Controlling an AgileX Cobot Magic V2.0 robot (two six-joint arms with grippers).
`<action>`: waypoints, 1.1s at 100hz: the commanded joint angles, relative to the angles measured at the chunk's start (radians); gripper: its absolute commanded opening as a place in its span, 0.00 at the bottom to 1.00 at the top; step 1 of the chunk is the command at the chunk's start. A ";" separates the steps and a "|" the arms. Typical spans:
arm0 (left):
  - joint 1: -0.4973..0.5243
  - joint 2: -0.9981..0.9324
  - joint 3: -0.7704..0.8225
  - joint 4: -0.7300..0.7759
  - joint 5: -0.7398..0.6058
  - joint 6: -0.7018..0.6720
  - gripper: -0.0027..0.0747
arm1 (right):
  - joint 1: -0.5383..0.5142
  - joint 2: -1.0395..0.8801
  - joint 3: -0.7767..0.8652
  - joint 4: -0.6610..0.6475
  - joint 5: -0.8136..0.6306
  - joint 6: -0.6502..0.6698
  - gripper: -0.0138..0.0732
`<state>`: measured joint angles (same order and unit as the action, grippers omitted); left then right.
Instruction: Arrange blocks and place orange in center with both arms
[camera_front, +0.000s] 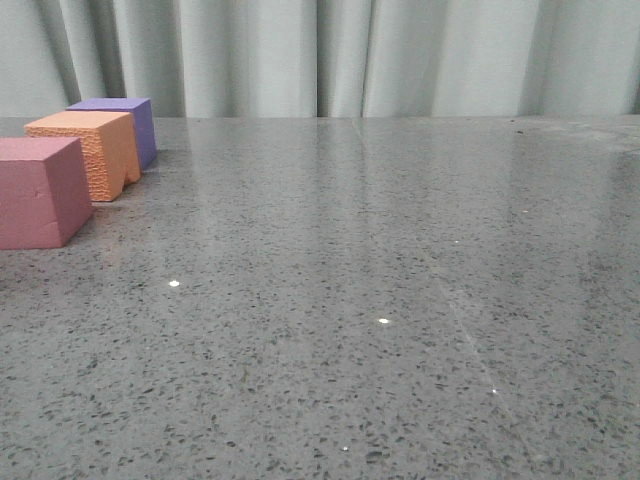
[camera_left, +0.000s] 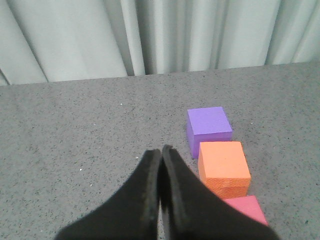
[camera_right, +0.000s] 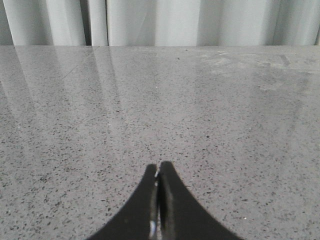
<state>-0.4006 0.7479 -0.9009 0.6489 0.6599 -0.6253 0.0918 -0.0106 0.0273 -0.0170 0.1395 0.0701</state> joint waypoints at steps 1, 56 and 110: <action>0.026 -0.081 0.085 0.035 -0.192 0.001 0.01 | -0.006 -0.025 -0.013 0.004 -0.080 -0.008 0.08; 0.410 -0.521 0.771 -0.531 -0.727 0.439 0.01 | -0.006 -0.025 -0.013 0.004 -0.080 -0.008 0.08; 0.386 -0.786 0.951 -0.534 -0.671 0.439 0.01 | -0.006 -0.025 -0.013 0.004 -0.080 -0.008 0.08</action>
<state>-0.0087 -0.0042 -0.0038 0.1266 0.0506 -0.1852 0.0918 -0.0106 0.0273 -0.0170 0.1395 0.0701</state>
